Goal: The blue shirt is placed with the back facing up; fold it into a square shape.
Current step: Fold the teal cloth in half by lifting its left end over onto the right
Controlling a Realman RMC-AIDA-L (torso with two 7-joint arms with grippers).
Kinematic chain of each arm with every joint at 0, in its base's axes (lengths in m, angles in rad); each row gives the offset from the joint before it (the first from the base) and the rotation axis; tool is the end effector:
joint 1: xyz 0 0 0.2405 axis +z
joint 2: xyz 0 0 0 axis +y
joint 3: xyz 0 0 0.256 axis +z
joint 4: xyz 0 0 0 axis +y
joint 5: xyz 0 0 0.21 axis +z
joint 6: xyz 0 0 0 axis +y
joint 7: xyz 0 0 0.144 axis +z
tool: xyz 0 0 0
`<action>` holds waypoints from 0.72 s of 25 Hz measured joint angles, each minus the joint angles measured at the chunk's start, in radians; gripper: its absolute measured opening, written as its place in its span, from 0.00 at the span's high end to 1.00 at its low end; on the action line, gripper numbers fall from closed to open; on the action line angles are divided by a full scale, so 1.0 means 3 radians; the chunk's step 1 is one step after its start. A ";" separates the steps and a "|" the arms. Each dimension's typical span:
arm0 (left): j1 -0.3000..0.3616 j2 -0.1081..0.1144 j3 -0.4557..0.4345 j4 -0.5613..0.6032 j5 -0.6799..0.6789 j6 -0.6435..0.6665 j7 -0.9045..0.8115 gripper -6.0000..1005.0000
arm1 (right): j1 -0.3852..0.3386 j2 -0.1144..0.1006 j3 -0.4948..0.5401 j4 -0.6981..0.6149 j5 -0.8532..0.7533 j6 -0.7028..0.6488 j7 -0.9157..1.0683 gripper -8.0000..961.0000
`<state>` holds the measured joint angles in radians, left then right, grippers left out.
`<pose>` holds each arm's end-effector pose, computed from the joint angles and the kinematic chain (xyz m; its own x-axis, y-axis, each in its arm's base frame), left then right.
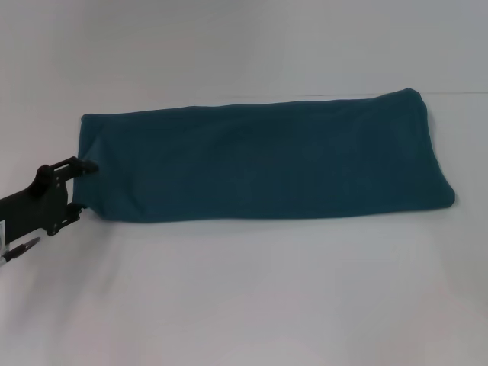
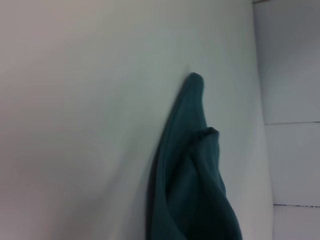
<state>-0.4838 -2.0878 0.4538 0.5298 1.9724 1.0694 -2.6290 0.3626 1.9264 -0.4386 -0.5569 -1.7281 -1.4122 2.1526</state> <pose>-0.3494 0.3504 0.0152 -0.5601 0.5516 0.6181 0.8269 0.3274 0.4571 0.3584 0.3192 0.1109 -0.1383 -0.5499 -0.8237 -0.9541 -0.1492 0.2598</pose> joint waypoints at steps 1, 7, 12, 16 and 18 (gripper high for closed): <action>0.0004 0.0000 0.0001 -0.0017 0.0003 -0.0026 0.0000 0.34 | -0.0003 0.0000 0.0000 0.0000 0.0000 0.0003 0.0000 0.01; -0.0008 0.0001 0.0035 -0.0067 0.0056 -0.0178 -0.0001 0.34 | -0.0012 0.0001 0.0000 0.0004 0.0000 0.0017 0.0000 0.01; -0.0068 0.0000 0.0128 -0.0107 0.0069 -0.0315 0.0018 0.34 | -0.0004 0.0001 0.0005 0.0009 -0.0005 0.0029 -0.0001 0.01; -0.0111 0.0005 0.0177 -0.0126 0.0072 -0.0379 0.0050 0.34 | 0.0001 0.0001 0.0005 0.0011 -0.0010 0.0039 -0.0002 0.01; -0.0119 0.0007 0.0192 -0.0119 0.0064 -0.0365 0.0088 0.34 | 0.0000 0.0001 0.0005 0.0011 -0.0010 0.0041 -0.0002 0.01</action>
<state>-0.5195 -2.0857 0.5112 0.4941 1.9917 0.9600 -2.6027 0.3626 1.9267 -0.4371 -0.5537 -1.7312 -1.3998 2.1521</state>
